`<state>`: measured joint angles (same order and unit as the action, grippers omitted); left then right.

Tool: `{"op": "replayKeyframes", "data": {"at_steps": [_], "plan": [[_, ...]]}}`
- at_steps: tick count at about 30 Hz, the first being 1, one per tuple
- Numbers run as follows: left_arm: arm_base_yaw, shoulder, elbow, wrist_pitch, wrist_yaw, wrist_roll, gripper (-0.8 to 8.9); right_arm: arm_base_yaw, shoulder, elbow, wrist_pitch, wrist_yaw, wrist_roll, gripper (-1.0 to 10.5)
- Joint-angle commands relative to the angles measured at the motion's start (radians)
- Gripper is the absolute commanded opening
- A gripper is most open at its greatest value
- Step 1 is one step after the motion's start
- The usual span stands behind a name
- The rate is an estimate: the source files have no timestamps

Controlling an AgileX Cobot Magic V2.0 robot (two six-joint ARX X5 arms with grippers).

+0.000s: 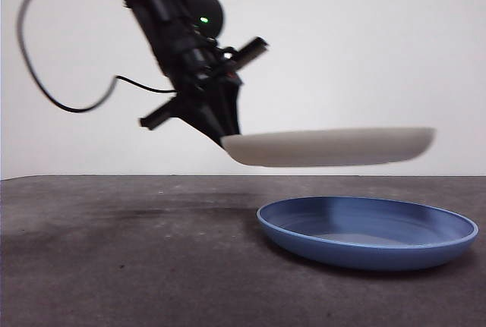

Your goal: Pick up the white plate, put it on the blue plate, put it on desk

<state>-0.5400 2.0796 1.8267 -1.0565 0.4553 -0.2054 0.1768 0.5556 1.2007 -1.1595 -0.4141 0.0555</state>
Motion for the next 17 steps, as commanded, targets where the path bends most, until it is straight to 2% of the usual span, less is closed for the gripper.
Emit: {"op": "replayKeyframes", "data": {"at_steps": [1, 7, 17], "plan": [[-0.024, 0.071, 0.082, 0.003, -0.011, -0.010, 0.09, 0.003, -0.006, 0.019, -0.003, 0.004, -0.007, 6.0], [-0.066, 0.156, 0.148, 0.008, -0.011, -0.023, 0.09, 0.003, -0.010, 0.019, -0.002, 0.004, -0.008, 6.0], [-0.089, 0.197, 0.150, 0.045, -0.032, -0.024, 0.09, 0.003, -0.010, 0.019, -0.002, 0.004, -0.012, 6.0]]}}
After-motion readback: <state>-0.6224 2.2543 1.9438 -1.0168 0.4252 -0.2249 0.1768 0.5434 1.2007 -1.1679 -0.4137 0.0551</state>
